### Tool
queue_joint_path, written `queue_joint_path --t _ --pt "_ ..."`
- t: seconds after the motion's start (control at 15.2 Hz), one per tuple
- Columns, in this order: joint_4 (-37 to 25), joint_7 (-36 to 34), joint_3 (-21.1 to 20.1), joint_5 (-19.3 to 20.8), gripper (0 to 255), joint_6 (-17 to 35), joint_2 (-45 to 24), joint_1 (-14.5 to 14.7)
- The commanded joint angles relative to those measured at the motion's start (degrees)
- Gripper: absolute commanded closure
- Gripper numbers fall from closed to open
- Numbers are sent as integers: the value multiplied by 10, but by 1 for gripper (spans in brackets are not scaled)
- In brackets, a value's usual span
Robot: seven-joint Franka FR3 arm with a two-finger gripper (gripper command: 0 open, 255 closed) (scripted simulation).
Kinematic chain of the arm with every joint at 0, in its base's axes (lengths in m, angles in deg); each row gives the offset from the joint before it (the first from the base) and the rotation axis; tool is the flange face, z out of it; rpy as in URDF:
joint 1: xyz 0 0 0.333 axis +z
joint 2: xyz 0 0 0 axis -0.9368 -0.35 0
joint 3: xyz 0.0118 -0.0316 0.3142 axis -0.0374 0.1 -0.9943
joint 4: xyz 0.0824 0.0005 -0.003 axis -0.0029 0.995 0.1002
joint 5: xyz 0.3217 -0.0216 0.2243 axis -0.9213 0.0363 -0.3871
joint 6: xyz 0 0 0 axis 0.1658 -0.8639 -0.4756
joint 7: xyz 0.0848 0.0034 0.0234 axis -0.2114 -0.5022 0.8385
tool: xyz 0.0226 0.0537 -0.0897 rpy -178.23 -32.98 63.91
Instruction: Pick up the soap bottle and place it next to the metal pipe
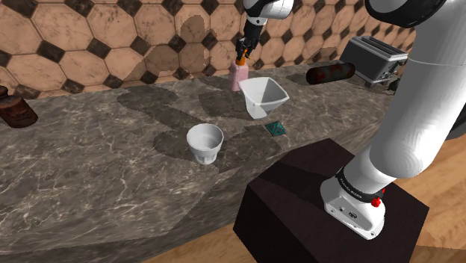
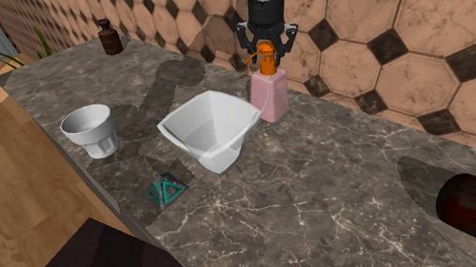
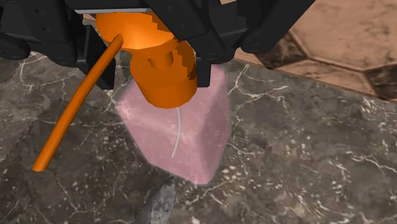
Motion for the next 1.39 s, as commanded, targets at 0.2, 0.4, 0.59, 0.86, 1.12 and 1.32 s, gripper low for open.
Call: queue_joint_path --t 0.2,0.4,0.59,0.86,1.12,1.32 --pt "0 0 0 0 255 0 0 0" --pt "0 0 0 0 255 0 0 0" --pt "-8 -3 1 3 255 -13 5 0" --pt "-26 -8 2 7 255 -40 15 1" --pt "-45 -13 4 11 255 -67 23 1" --pt "-62 -16 5 14 255 -88 28 1"
